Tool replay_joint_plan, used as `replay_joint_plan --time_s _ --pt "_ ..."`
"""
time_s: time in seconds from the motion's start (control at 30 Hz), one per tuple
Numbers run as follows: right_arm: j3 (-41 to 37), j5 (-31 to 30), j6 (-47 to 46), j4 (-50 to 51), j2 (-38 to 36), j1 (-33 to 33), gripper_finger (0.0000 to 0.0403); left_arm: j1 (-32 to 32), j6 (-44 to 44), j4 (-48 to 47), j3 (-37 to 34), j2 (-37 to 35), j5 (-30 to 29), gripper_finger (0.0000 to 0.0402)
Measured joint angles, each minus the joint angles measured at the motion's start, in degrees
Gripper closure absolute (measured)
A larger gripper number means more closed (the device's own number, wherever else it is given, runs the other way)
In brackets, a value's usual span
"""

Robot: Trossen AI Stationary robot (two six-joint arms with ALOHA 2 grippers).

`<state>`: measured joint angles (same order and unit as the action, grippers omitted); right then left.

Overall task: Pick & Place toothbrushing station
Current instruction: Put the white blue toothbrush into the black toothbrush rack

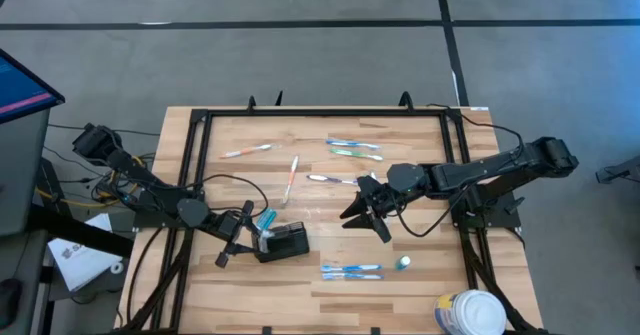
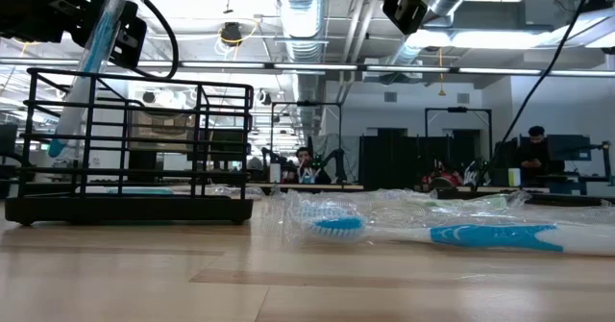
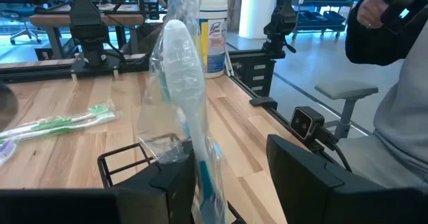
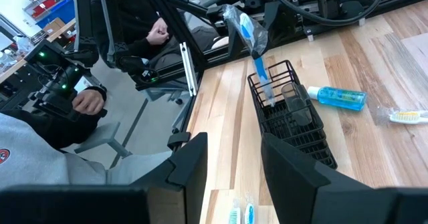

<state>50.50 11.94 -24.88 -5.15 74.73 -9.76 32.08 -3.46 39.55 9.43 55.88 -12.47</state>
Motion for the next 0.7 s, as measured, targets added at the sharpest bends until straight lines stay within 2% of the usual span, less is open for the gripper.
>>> replay_joint_plan --time_s 0.4,0.57,0.7 --pt "0.00 0.00 0.02 0.04 -0.01 -0.01 0.0272 0.02 -0.03 -0.77 0.00 0.00 0.48 0.0240" --pt "0.00 0.00 0.02 0.43 0.01 -0.02 0.0272 2.09 0.09 -1.00 0.00 0.00 1.44 0.0238" --pt "0.00 0.02 0.01 0.42 0.00 -0.02 0.0272 2.89 -0.05 -4.54 0.04 0.02 -2.26 0.0247"
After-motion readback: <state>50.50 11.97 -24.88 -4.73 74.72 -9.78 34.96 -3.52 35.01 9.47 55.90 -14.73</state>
